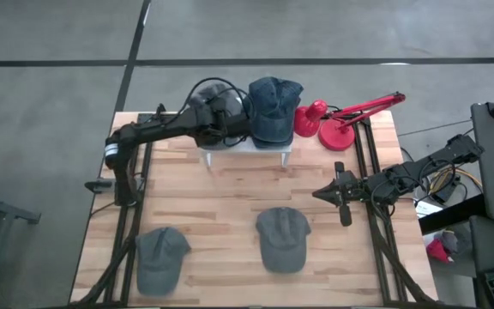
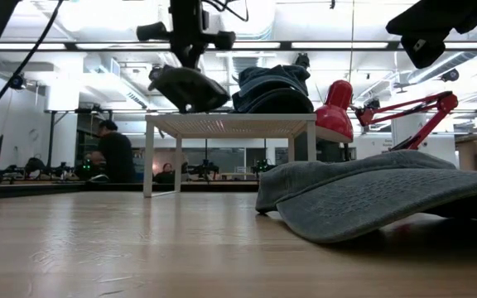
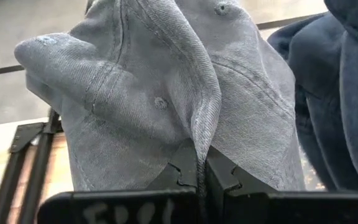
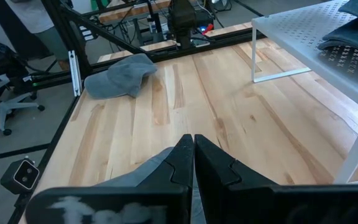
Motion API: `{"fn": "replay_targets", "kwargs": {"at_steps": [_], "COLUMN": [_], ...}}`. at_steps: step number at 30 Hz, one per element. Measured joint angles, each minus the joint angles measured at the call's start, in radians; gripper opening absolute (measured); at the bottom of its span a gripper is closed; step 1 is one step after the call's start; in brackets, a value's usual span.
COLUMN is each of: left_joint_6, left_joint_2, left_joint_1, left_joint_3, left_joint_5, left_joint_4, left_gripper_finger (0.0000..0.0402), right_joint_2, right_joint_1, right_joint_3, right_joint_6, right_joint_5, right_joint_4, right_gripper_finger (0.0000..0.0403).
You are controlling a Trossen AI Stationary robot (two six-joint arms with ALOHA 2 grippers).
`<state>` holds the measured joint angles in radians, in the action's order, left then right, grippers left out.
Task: Pick & Place hat
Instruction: Put the top gray cap on the shelf
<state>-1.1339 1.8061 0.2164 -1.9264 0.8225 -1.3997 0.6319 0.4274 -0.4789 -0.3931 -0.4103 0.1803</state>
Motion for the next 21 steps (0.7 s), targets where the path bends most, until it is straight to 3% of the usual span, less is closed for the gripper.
{"fn": "replay_targets", "kwargs": {"at_steps": [21], "left_joint_6": [0.097], "left_joint_2": [0.000], "left_joint_1": [0.059], "left_joint_3": [0.068], "left_joint_5": [-0.104], "left_joint_4": [0.196], "left_gripper_finger": [0.0000], "right_joint_2": [0.000], "right_joint_1": [0.000], "right_joint_3": [0.000], "right_joint_6": [0.000], "right_joint_5": [0.000], "right_joint_4": [-0.003], "right_gripper_finger": [0.0013]}}
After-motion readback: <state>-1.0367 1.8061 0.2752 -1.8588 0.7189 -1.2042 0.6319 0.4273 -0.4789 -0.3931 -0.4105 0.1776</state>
